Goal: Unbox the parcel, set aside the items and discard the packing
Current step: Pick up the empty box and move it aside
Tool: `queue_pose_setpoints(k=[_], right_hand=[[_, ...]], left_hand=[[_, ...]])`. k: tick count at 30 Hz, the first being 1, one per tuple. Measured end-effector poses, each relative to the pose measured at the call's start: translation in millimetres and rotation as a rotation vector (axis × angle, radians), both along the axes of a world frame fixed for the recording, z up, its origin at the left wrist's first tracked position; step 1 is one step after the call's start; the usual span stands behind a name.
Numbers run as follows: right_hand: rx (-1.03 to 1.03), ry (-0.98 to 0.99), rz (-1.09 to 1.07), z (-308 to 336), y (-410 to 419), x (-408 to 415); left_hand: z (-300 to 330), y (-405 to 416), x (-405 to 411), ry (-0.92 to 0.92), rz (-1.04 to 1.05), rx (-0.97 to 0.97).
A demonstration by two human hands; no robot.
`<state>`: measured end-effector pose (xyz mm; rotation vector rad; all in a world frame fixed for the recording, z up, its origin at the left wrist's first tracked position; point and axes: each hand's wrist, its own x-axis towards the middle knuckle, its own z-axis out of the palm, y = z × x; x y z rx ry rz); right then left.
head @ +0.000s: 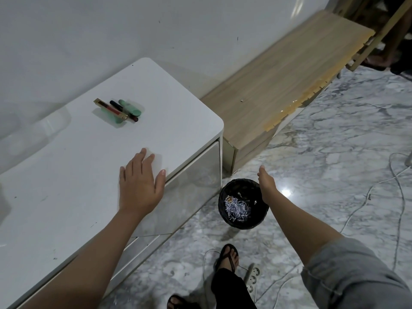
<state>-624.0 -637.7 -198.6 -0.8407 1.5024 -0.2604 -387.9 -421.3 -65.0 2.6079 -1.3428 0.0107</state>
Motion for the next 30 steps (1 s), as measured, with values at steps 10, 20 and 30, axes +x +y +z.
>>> queue_pose_setpoints(k=[10,20,30], right_hand=[[-0.412,0.105,0.238,58,45,27],[-0.979,0.226,0.019,171,171,162],[-0.992,-0.216,0.366,230,361,339]], left_hand=[[13,10,16,0.399,-0.027,-0.310],[54,159,82,0.329,0.092,-0.563],[100,370,187,-0.024,0.390,-0.548]])
